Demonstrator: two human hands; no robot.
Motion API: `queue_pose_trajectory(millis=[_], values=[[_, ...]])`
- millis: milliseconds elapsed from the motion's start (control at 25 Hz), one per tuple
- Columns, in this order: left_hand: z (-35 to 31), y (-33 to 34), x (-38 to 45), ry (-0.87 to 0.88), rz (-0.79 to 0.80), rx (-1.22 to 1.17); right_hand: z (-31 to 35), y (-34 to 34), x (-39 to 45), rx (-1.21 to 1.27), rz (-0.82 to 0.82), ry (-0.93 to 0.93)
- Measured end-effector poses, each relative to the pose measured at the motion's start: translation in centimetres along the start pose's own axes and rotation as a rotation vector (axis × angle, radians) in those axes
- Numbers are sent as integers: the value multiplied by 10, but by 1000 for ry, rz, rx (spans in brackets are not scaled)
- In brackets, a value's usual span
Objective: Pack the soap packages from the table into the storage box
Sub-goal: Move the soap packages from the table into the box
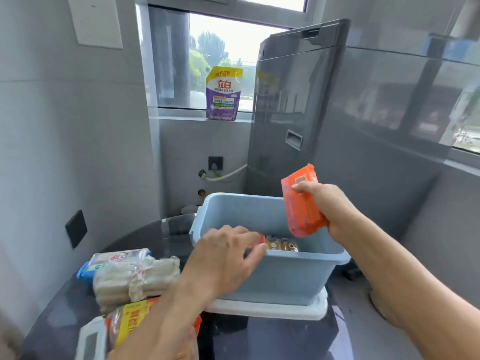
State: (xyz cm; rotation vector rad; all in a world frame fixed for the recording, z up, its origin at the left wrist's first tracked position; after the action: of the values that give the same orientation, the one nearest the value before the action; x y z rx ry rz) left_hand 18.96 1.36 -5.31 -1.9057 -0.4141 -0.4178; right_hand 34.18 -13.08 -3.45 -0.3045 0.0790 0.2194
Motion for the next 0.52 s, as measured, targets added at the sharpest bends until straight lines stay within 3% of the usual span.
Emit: queue_pose_trajectory(millis=[160, 320, 520], values=[[-14, 7, -13, 114, -27, 203, 6, -29, -1, -753, -159, -279], [-28, 11, -22, 194, -71, 276, -3, 13, -1, -1434, -177, -508], [-28, 11, -25, 232, -130, 313, -30, 38, 17, -1770, -53, -523]])
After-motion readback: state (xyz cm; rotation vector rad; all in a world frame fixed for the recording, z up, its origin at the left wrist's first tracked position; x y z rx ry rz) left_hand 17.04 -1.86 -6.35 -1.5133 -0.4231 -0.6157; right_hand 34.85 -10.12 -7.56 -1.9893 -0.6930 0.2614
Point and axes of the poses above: each hand's wrist, its own x-axis towards the middle knuckle, its own y-axis out of the palm, z = x × y, the point moved 9 cm from there along x, towards the middle knuckle, and after that the axes turned 7 degrees about -x, right-handed, at the moved point
